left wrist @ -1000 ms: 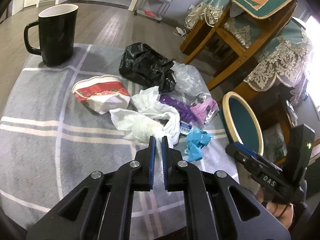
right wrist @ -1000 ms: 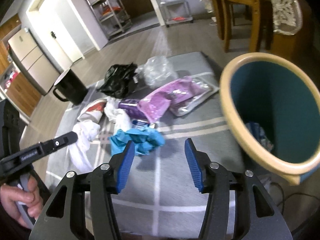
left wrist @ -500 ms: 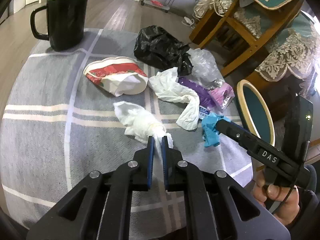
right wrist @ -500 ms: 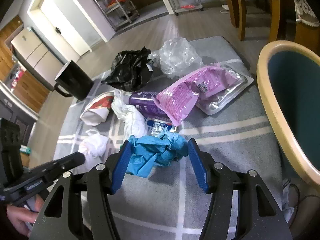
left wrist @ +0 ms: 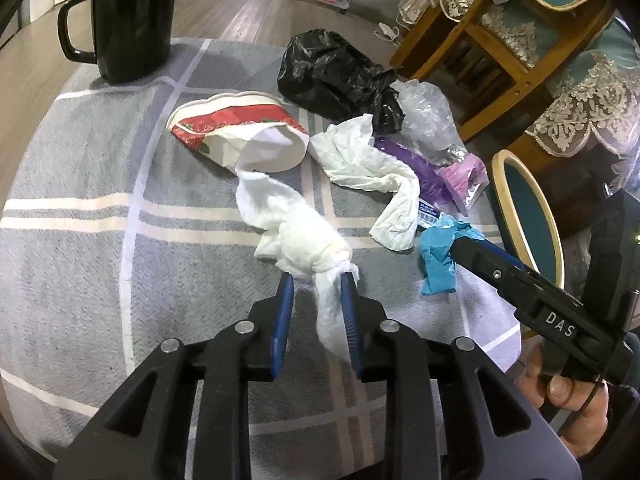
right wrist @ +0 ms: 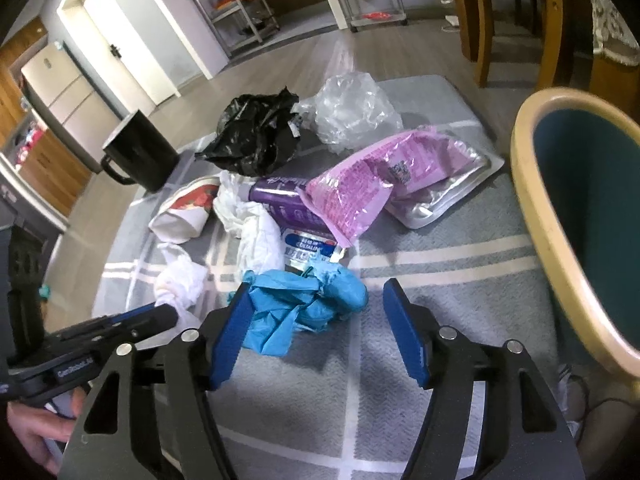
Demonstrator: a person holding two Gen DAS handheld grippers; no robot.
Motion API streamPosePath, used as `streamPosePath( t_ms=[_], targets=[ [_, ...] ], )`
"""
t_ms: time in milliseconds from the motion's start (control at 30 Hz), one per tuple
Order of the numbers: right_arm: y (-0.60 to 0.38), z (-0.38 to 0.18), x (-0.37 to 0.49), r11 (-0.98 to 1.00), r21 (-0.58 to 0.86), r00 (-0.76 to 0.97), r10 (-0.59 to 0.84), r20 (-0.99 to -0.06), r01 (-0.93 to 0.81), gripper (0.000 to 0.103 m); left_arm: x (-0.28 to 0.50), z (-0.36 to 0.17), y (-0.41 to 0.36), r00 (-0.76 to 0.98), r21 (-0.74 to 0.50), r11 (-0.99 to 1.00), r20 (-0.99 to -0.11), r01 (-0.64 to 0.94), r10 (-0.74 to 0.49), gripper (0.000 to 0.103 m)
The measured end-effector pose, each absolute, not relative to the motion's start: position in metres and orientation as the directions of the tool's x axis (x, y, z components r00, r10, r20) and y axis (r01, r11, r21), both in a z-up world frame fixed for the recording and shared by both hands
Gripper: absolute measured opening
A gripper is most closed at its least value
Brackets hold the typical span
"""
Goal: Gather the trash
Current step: 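Close the left tool on the white tissue while the right tool grasps the blue glove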
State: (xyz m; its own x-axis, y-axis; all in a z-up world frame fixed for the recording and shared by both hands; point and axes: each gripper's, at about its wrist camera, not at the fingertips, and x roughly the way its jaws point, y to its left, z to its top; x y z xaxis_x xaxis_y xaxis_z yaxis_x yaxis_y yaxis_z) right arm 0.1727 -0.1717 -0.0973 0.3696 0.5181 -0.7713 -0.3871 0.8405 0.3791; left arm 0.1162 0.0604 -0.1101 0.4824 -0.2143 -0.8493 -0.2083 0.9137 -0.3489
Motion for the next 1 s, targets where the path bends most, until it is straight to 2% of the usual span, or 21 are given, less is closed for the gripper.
streamPosePath(
  t_ms=[33,100,133,167,200,433,467,500,1000],
  targets=[
    [-0.172,-0.099,0.173,0.838,0.386,0.366,0.523,-0.769,-0.387,0.067,0.116,-0.111,0.061,0.482,-0.348,0.914,-0.850,-0.210,-0.213,0.024],
    [-0.171,-0.100,0.174,0.823,0.405,0.355,0.545,-0.760,-0.398,0.060,0.117,-0.113,0.060,0.478,-0.350,0.914,-0.851,-0.206,-0.218,0.024],
    [-0.170,-0.099,0.173,0.824,0.401,0.358,0.544,-0.759,-0.401,0.058,0.117,-0.114,0.059,0.476,-0.350,0.915,-0.851,-0.200,-0.222,0.021],
    [-0.170,-0.097,0.172,0.824,0.396,0.362,0.543,-0.758,-0.406,0.055,0.117,-0.114,0.058,0.475,-0.353,0.916,-0.850,-0.191,-0.228,0.011],
    [-0.171,-0.096,0.171,0.823,0.397,0.363,0.544,-0.757,-0.406,0.051,0.117,-0.113,0.057,0.474,-0.352,0.917,-0.850,-0.187,-0.230,0.008],
    [-0.182,-0.089,0.164,0.823,0.405,0.362,0.546,-0.756,-0.397,0.034,0.112,-0.101,0.054,0.502,-0.354,0.921,-0.833,-0.165,-0.230,0.005],
    [-0.182,-0.088,0.164,0.824,0.405,0.363,0.546,-0.755,-0.398,0.028,0.111,-0.099,0.054,0.507,-0.353,0.921,-0.831,-0.164,-0.229,0.005],
    [-0.184,-0.085,0.162,0.823,0.404,0.366,0.547,-0.753,-0.399,0.003,0.111,-0.097,0.054,0.512,-0.352,0.922,-0.829,-0.163,-0.227,0.004],
    [-0.192,-0.072,0.155,0.827,0.380,0.399,0.540,-0.741,-0.414,0.001,0.101,-0.061,0.049,0.607,-0.326,0.938,-0.771,-0.121,-0.190,0.004]
  ],
)
